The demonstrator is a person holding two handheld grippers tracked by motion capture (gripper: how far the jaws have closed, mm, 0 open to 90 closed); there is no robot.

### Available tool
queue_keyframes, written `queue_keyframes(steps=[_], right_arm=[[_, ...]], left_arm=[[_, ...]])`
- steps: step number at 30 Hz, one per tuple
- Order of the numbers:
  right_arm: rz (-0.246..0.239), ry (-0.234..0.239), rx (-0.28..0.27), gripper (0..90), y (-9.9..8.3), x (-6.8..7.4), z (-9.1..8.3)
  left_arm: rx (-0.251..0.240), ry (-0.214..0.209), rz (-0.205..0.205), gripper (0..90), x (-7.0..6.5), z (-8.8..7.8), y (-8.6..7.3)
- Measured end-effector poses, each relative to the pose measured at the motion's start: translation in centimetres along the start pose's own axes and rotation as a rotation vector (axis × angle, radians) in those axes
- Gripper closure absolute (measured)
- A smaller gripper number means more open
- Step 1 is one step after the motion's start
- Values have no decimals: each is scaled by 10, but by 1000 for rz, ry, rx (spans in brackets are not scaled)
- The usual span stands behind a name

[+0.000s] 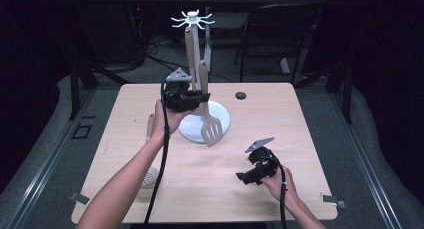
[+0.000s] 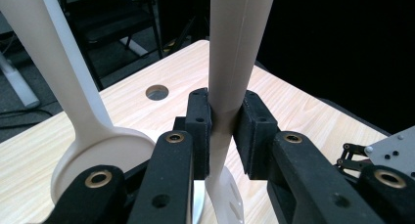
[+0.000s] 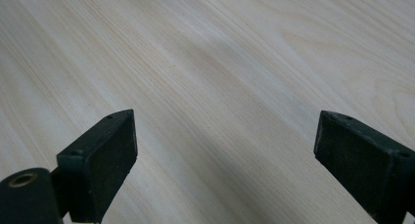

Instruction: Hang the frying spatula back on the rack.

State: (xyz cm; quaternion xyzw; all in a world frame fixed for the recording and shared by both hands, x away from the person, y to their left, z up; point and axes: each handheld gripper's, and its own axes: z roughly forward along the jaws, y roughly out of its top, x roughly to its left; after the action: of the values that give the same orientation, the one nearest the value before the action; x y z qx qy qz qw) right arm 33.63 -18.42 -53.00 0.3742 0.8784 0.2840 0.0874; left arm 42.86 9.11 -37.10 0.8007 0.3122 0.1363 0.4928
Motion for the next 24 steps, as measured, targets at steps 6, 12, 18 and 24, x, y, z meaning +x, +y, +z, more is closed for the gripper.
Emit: queue_keyframes(steps=[6,12,18,24], right_arm=[[-1,-2,4,86,0,0,0],[1,1,3,86,0,0,0],[4,3,6,86,0,0,0],[6,6,12,90,0,0,1]], left_arm=[[1,11,2,769,4,1,6],[3,18,7,769,6,1,12],[-1,27,12,769,8,2,19],[-5,42,17,768,11,2,26]])
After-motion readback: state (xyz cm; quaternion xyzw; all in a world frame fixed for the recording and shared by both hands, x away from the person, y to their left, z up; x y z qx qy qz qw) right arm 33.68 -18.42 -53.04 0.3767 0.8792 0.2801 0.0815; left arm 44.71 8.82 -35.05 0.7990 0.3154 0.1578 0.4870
